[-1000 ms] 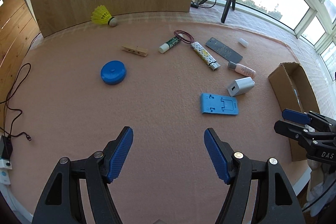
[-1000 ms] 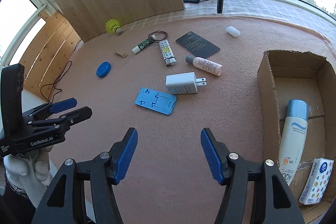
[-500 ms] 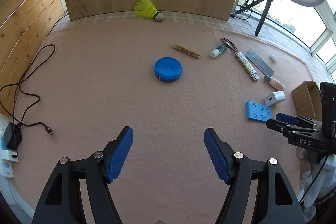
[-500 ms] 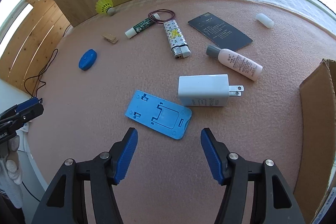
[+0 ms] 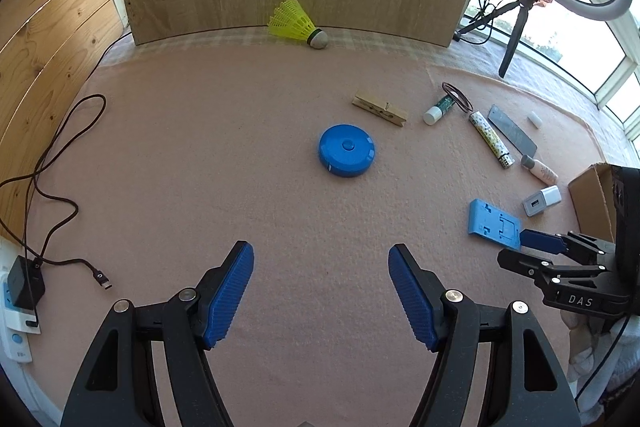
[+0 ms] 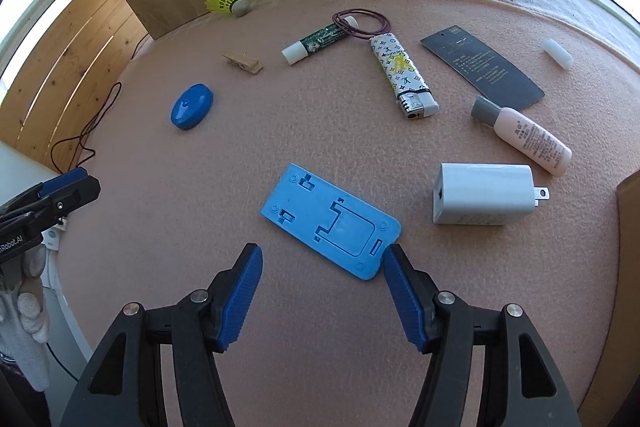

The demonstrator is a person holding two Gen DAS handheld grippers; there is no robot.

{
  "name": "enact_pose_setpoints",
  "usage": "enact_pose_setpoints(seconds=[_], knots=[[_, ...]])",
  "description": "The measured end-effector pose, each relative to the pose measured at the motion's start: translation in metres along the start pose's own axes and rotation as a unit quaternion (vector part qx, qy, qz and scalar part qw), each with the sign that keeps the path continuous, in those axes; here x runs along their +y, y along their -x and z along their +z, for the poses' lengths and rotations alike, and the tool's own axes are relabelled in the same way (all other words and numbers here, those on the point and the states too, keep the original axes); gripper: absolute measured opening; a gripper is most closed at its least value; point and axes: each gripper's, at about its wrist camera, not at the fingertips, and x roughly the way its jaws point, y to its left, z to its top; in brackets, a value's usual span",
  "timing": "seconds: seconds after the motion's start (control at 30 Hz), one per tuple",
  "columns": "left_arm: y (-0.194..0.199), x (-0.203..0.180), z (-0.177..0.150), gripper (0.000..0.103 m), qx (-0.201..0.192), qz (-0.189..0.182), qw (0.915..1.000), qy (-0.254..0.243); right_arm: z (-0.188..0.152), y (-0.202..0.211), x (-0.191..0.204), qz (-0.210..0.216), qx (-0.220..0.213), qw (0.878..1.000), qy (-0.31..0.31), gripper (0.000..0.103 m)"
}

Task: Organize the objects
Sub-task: 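Grasp the blue phone stand with the right tool while the left tool grasps the blue tape measure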

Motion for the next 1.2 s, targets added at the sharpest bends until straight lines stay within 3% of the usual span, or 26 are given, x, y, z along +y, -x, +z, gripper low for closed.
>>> enact_pose_setpoints(seconds=[0.23, 0.4, 0.67, 1.1, 1.2], knots=[[-0.031, -0.003, 0.023, 0.073, 0.011, -0.001, 0.9999, 0.000, -0.004, -0.014, 0.045, 0.031, 0.010, 0.999, 0.033, 0.060], [-0.053, -0.010, 0.043, 0.073, 0.014, 0.010, 0.9998, -0.011, -0.001, -0.006, 0.056, -0.034, -0.029, 0.998, 0.050, 0.059], [-0.085, -0.013, 0.067, 0.073, 0.024, 0.018, 0.9995, 0.004, 0.017, -0.021, 0.063, -0.090, -0.026, 0.993, 0.072, 0.059], [-0.107, -0.021, 0.083, 0.071, 0.032, 0.037, 0.9988, 0.003, 0.035, -0.036, 0.059, -0.107, -0.016, 0.992, 0.070, 0.058], [-0.107, -0.021, 0.083, 0.066, 0.028, 0.037, 0.9989, 0.000, 0.037, -0.037, 0.060, -0.111, -0.014, 0.991, 0.073, 0.051]])
